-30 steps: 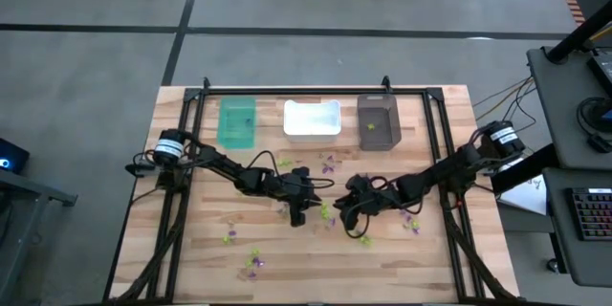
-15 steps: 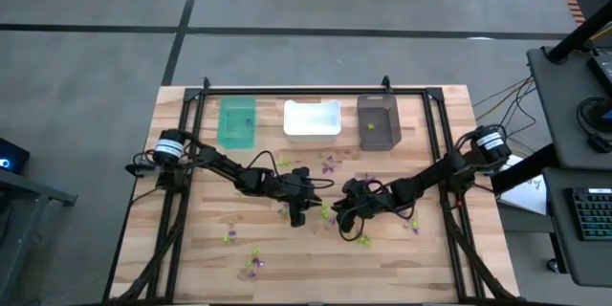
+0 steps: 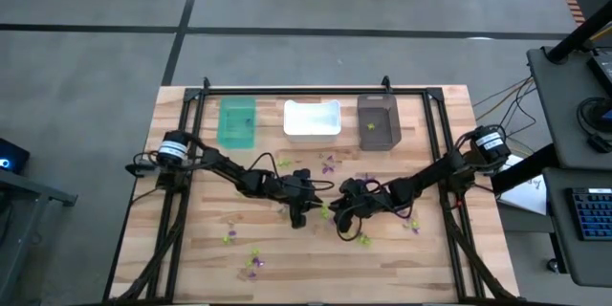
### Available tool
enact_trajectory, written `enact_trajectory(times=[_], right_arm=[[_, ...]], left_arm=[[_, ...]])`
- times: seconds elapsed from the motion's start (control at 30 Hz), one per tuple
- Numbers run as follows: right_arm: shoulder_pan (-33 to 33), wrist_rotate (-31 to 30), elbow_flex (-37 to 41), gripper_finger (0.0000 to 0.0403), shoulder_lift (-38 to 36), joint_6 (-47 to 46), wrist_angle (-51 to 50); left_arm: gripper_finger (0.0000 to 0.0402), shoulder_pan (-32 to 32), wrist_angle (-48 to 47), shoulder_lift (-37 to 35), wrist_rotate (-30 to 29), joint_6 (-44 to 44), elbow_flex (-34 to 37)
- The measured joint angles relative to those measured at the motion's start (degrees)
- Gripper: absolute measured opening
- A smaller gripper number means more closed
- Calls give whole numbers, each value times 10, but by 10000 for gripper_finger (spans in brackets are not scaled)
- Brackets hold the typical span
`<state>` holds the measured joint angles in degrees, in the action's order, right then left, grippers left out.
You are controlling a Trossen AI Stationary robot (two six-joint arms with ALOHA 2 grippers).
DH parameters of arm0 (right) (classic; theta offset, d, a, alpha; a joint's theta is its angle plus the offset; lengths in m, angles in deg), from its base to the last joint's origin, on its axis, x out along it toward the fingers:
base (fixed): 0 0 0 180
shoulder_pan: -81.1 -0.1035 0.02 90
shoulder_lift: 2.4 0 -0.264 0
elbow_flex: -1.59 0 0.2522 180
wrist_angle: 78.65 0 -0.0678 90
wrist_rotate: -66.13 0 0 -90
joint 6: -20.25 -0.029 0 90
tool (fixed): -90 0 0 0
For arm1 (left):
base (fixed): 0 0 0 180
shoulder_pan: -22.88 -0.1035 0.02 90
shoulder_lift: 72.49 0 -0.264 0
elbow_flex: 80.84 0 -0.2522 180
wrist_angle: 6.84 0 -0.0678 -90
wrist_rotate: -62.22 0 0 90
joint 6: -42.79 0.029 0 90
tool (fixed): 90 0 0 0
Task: Sort Halloween decoration
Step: Put the green spider toy into the black bin
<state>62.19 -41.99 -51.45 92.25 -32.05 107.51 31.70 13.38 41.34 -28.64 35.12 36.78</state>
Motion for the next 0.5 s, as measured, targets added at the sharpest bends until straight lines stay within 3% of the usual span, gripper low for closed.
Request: enact_trajectory(times=[0.5], right_arm=[[12, 1, 0, 84, 1, -47, -10]], left_arm=[[38, 0, -21, 12, 0, -6, 0]])
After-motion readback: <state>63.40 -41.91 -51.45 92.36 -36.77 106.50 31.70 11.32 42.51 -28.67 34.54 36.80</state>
